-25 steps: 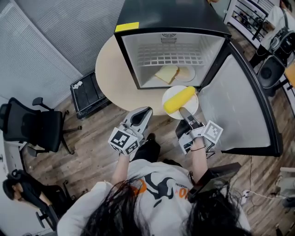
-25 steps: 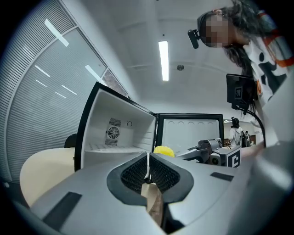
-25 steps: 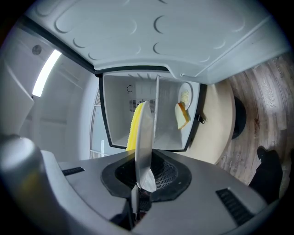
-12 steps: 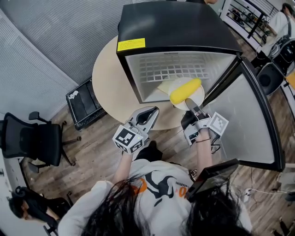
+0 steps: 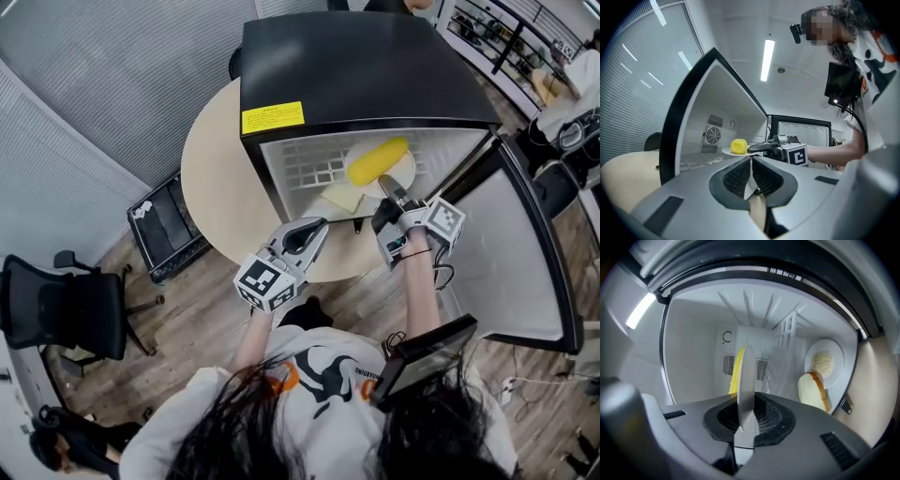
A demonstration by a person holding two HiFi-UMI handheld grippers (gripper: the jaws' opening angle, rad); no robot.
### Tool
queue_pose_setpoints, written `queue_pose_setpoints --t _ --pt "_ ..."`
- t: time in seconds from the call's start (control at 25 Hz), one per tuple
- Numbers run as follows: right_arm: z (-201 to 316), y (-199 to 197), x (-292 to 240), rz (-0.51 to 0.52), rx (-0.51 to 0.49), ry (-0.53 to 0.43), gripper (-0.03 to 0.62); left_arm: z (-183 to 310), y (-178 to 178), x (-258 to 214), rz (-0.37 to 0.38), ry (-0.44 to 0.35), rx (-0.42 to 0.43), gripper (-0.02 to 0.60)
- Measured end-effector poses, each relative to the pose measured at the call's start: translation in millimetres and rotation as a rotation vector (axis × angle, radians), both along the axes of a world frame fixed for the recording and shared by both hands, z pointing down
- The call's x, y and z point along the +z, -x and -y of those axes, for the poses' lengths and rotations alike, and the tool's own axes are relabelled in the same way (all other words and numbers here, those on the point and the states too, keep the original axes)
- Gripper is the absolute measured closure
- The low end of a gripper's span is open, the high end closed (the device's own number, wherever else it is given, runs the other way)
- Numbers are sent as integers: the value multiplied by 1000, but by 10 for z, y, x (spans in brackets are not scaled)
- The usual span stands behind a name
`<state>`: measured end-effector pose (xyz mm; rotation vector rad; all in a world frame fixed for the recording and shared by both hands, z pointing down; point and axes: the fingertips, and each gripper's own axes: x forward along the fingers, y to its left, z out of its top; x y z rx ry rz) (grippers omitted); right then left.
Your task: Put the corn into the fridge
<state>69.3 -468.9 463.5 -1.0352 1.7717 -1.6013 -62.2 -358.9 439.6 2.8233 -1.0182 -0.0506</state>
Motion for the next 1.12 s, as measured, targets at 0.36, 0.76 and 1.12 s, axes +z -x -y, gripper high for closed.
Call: queue_pose_setpoints --t 0.36,0.76,1.12 --pt "501 -17 113 -39 56 51 551 193 105 47 1 12 23 569" --pt "627 -34 221 -99 93 104 549 263 181 99 -4 26 21 569" --pt "563 -20 164 -322 66 122 472 250 206 108 -4 32 13 569"
